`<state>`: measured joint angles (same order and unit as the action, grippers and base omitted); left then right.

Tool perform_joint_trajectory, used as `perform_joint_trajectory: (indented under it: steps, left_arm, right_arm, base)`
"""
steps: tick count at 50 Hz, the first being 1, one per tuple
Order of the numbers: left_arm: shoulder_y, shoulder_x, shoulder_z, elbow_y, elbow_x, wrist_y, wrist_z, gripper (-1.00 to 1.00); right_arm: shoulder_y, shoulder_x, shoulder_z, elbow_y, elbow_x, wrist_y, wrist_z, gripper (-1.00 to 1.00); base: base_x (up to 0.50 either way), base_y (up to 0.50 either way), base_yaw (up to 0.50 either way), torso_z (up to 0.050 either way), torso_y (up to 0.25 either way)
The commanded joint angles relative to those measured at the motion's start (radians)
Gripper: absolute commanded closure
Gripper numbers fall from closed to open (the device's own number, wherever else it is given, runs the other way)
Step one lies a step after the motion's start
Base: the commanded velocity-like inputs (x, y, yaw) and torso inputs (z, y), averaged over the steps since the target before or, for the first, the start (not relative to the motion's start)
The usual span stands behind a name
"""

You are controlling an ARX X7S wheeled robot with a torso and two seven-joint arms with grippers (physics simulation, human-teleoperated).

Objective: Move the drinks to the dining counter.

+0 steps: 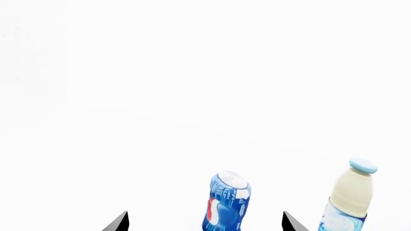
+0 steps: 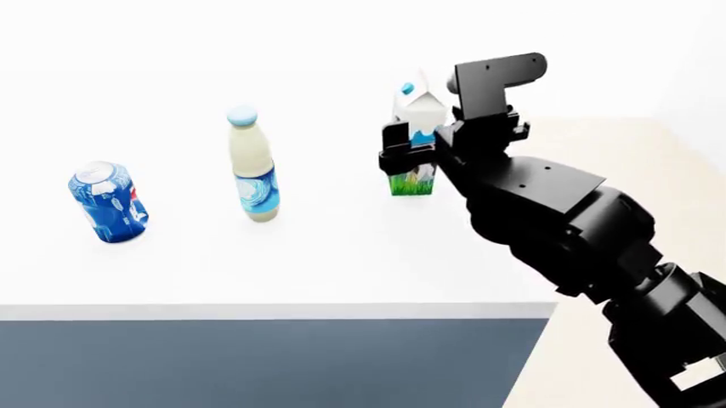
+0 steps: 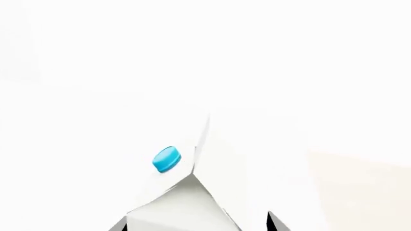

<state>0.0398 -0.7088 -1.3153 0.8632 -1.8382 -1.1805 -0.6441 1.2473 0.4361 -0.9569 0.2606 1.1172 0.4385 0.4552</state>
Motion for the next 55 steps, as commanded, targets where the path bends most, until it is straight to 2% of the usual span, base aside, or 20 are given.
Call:
perform_joint_trajectory:
  steps: [1,36,55]
  left_arm:
    - [0.003,-0.002,-0.001,-0.001,-0.001,0.004,0.001,-1.00]
    - [0.008,-0.010,0.004,0.004,-0.009,0.020,-0.008,-1.00]
    - [0.021,-0.044,-0.009,0.009,-0.068,0.055,-0.046,-1.00]
  right_arm:
    - [0.014,0.009,0.000,-0.018,-0.014,0.013,0.014,-1.00]
    - [0.166,0.150,0.109,-0.351,0.135,0.144,0.177,-1.00]
    - [0.296,0.299,0.252,-0.736,0.315,0.205,0.464,-1.00]
  base:
    - [0.00,0.00,0.00,0.000,0.000]
    - [0.00,0.00,0.00,0.000,0.000]
    - [0.00,0.00,0.00,0.000,0.000]
